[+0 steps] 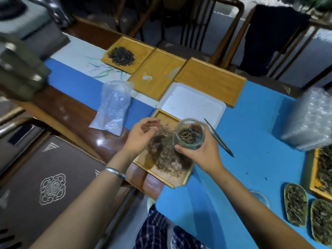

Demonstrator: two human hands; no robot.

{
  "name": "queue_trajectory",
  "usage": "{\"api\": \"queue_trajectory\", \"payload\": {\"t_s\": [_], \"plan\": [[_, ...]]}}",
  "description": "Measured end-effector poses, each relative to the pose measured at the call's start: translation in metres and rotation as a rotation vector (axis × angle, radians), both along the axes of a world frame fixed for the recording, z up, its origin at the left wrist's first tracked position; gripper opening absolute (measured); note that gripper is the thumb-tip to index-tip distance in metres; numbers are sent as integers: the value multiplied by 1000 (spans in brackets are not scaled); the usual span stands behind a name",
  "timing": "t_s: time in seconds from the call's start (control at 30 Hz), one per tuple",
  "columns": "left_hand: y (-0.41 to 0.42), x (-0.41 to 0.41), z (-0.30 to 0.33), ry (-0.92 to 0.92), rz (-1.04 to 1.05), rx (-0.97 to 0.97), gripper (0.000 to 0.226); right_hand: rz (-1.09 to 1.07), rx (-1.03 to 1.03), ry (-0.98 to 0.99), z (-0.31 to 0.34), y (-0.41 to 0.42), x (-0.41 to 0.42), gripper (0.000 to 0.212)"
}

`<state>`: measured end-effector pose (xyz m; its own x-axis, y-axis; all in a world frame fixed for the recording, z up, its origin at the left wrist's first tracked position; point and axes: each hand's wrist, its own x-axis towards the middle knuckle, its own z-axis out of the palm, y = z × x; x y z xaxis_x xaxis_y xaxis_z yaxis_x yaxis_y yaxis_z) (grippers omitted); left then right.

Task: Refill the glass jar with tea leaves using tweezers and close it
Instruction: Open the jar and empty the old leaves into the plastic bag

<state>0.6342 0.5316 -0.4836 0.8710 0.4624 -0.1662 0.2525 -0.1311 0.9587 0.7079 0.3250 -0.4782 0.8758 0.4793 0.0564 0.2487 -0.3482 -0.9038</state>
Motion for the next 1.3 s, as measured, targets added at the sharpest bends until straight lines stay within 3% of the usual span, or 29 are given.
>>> {"api": "queue_trajectory", "payload": {"t_s": [0.13, 0.33, 0.43, 0.6, 0.83, 0.97, 1.07, 1.3], "plan": [[73, -8, 4, -16, 275, 82, 17, 41, -49, 0, 8, 52, 2, 71], [158, -9, -5, 57, 414, 287, 39, 52, -7, 45, 2, 128, 7, 68], [179, 0, -14, 76, 403, 373, 57, 39, -2, 44, -5, 157, 11, 69], [193, 30, -35, 276, 306, 313, 94, 3, -59, 37, -18, 186, 19, 74], [202, 48, -60, 449, 213, 270, 119, -36, -119, 44, -28, 195, 25, 76], [204, 46, -70, 410, 169, 310, 108, -53, -124, 55, -30, 193, 28, 75], [201, 39, -70, 276, 159, 251, 89, -70, -123, 67, -27, 187, 29, 75], [162, 23, -50, 71, 123, 93, 74, -166, -96, 79, -11, 147, 24, 78]]}}
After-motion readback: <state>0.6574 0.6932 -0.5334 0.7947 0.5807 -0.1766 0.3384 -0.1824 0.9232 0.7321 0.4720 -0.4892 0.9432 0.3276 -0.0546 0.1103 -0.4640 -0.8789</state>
